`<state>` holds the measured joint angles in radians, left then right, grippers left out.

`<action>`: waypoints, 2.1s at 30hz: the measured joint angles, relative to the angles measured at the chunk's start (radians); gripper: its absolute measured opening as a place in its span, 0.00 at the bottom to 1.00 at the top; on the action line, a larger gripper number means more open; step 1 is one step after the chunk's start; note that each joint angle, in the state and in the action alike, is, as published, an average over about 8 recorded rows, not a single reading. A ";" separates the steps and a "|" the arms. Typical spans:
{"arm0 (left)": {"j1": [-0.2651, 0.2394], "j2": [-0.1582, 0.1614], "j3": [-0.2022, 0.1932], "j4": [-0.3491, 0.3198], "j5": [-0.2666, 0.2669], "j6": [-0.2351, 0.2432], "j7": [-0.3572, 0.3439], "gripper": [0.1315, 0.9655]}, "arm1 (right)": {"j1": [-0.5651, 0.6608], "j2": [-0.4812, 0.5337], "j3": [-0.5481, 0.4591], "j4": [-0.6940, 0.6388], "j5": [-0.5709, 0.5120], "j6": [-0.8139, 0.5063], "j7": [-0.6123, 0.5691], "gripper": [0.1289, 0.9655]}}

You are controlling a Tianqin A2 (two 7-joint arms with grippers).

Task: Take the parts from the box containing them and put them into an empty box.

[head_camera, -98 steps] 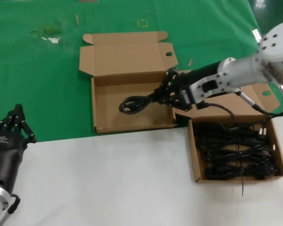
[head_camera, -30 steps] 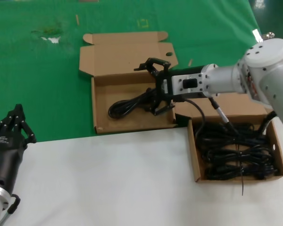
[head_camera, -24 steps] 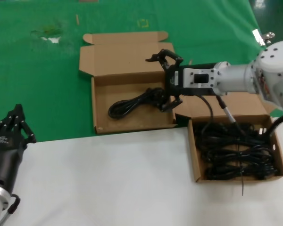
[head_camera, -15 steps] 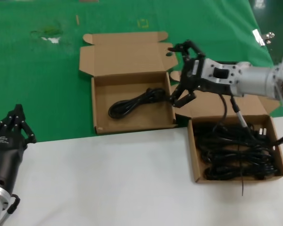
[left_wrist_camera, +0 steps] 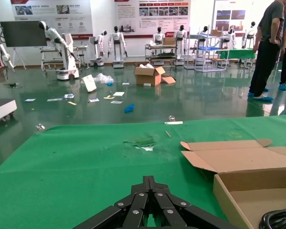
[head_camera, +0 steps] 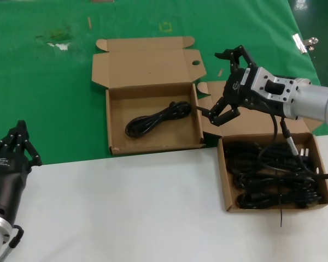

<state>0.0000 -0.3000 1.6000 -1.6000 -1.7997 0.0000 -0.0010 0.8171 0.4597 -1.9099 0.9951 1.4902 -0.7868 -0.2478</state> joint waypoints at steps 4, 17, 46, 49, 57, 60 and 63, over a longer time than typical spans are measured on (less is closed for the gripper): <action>0.000 0.000 0.000 0.000 0.000 0.000 0.000 0.02 | -0.003 0.000 0.001 0.003 0.001 0.003 0.001 1.00; 0.000 0.000 0.000 0.000 0.000 0.000 0.000 0.11 | -0.101 -0.019 0.038 0.075 0.038 0.096 0.031 1.00; 0.000 0.000 0.000 0.000 0.000 0.000 0.000 0.75 | -0.415 -0.081 0.157 0.307 0.157 0.399 0.126 1.00; 0.000 0.000 0.000 0.000 0.000 0.000 0.000 0.79 | -0.448 -0.088 0.170 0.332 0.170 0.431 0.136 1.00; 0.000 0.000 0.000 0.000 0.000 0.000 0.001 0.92 | -0.535 -0.105 0.203 0.396 0.203 0.515 0.162 1.00; 0.000 0.000 0.000 0.000 0.000 0.000 0.001 0.95 | -0.568 -0.111 0.215 0.421 0.215 0.547 0.172 1.00; 0.000 0.000 0.000 0.000 0.000 0.000 0.001 0.98 | -0.601 -0.117 0.228 0.445 0.228 0.578 0.182 1.00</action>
<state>0.0000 -0.3000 1.6000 -1.6000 -1.7999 0.0000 -0.0003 0.2157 0.3423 -1.6820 1.4398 1.7180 -0.2085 -0.0655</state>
